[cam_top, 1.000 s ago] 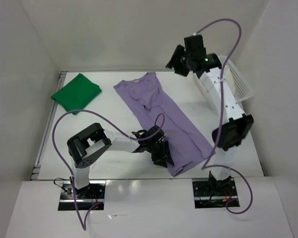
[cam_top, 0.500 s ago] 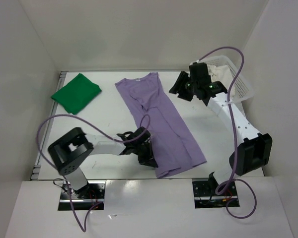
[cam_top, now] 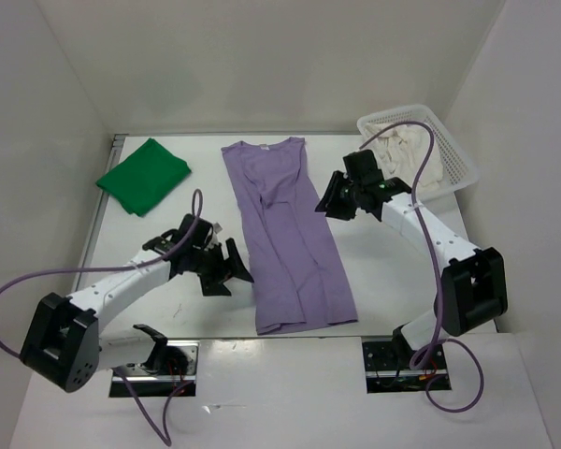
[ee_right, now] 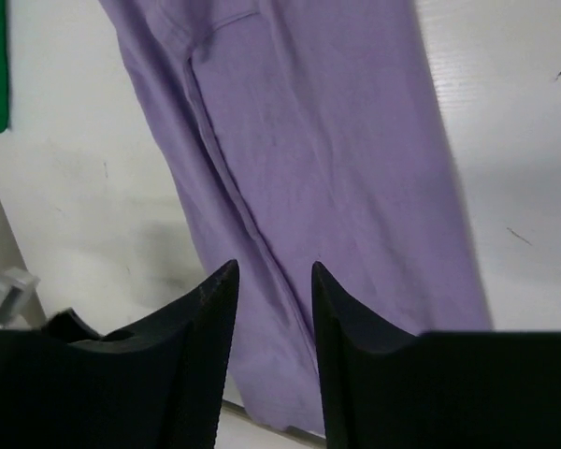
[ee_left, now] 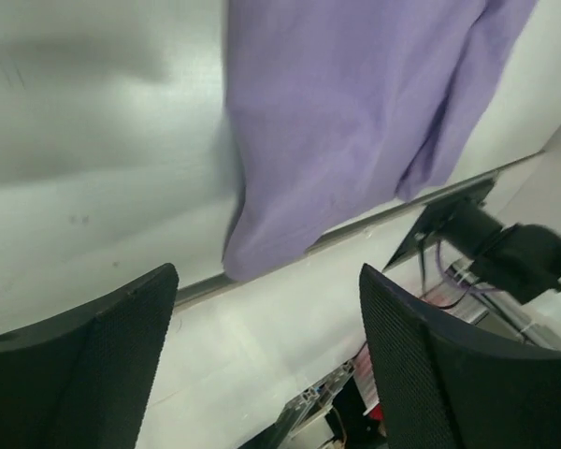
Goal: Fold and stack the t-shirts
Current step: Rotate the tshirt 90 degrees
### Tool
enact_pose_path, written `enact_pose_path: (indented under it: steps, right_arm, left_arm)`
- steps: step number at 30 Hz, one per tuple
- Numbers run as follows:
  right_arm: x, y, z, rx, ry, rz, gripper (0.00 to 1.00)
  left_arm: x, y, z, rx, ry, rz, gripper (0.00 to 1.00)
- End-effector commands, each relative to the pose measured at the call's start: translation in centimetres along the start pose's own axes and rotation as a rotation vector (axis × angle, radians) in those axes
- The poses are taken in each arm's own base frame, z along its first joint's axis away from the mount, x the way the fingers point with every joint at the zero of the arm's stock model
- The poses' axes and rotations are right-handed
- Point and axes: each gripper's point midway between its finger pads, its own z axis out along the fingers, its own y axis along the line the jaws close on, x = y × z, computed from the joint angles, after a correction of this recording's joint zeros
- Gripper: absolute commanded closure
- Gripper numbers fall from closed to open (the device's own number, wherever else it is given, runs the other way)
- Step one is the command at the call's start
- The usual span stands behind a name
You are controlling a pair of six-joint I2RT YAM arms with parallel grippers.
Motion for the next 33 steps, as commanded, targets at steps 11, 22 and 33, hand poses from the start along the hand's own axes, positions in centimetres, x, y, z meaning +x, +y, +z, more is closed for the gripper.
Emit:
enact_pose_path:
  steps: [11,22,33]
  right_arm:
    - [2.6,-0.8,-1.7,-0.09,-0.04,0.011,0.87]
    - [4.6,-0.8,-1.5,-0.139,0.003,0.01,0.86]
    - [4.6,-1.1,-0.2,-0.124,0.012,0.013,0.8]
  left_arm:
    - [-26.8,-2.9,1.1,0.064,-0.411,-0.097,0.32]
    - [-40.9,-1.4,5.7,-0.019,-0.541,-0.169,0.54]
    - [-48.0,-4.2,9.0,-0.032,-0.572,-0.066,0.95]
